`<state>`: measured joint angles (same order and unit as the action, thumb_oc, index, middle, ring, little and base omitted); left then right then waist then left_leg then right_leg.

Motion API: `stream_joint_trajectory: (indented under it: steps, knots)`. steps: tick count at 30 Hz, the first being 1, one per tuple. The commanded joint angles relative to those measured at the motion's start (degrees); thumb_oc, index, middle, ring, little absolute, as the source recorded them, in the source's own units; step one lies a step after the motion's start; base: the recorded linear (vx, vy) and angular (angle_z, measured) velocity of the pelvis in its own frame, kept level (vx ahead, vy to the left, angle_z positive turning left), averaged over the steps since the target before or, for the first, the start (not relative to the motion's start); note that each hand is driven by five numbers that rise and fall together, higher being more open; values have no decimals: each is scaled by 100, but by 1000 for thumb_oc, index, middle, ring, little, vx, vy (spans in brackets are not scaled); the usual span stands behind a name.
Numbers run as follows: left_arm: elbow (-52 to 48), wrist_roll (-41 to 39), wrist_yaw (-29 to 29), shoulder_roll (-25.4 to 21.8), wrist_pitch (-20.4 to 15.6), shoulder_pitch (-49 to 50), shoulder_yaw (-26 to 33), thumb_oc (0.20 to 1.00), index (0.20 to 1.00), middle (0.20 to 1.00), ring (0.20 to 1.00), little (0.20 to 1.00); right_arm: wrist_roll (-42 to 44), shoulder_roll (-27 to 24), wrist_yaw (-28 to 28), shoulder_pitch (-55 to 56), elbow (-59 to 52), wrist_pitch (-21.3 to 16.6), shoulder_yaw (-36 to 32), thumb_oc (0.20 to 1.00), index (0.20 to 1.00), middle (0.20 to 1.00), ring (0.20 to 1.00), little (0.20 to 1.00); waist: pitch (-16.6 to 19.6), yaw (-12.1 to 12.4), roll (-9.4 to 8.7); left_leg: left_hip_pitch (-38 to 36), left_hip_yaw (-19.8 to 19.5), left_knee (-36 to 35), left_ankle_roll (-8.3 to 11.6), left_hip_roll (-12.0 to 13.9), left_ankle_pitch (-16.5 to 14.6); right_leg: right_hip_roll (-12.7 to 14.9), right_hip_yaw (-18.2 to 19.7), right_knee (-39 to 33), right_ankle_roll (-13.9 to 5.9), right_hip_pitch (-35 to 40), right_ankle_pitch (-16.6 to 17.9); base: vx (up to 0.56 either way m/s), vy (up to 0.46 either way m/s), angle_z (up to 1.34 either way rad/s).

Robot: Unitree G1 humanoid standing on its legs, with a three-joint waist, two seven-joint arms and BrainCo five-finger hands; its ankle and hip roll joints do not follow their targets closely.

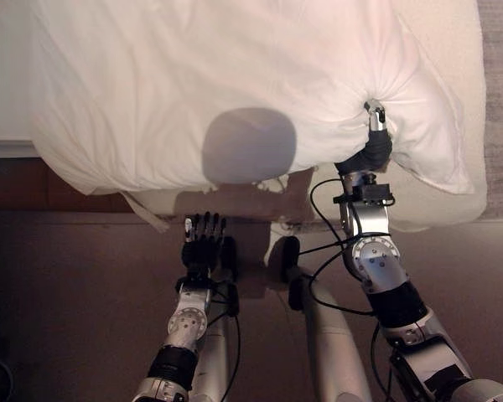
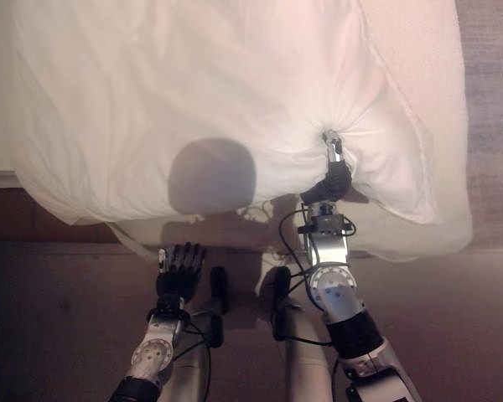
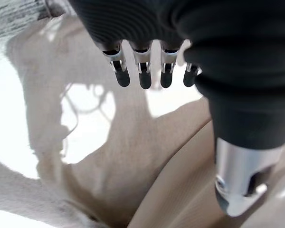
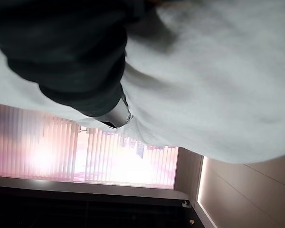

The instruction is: Make the bed

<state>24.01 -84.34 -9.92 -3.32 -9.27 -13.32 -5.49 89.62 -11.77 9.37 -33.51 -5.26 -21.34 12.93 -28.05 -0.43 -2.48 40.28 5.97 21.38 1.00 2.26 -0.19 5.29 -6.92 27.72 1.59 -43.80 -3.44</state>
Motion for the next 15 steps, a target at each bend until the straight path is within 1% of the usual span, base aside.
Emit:
stream_joint_trajectory:
  steps: [1,3,7,11,15]
  knots:
    - [-374,236,-344,-60,-37,112,-72,1000,1000,1000,1000,1000,-213,31,744,169,-1241,-168,-228,200,200,200,200,200,561,-107,93,255,-175,-1,142,-2,-27,127,-6,-377,-775,46,227,0,0,0]
    - [-463,231,-377,-53,-57,80,-60,1000,1000,1000,1000,1000,-205,40,755,176,-1239,-151,-225,200,200,200,200,200,560,-109,87,251,-175,0,142,-6,-30,130,-8,-371,-776,46,227,0,0,0]
    - [-1000,217,-462,-23,-269,-181,-88,1000,1000,1000,1000,1000,-210,61,747,251,-1269,-144,-230,200,200,200,200,200,582,-143,71,256,-169,26,137,-3,-55,126,14,-347,-772,16,221,0,0,0]
    - [-1274,194,-316,-1,-532,-456,-92,1000,1000,1000,1000,1000,-160,81,719,259,-1279,-179,-180,200,200,200,200,200,596,-184,46,263,-141,44,139,12,-74,108,60,-327,-772,-12,222,0,0,0]
    - [-1279,205,-104,14,-745,-731,-93,1000,1000,1000,1000,1000,-152,118,651,238,-1235,-206,-140,200,200,200,200,200,618,-216,13,266,-124,76,142,24,-95,94,90,-310,-773,-23,222,0,0,0]
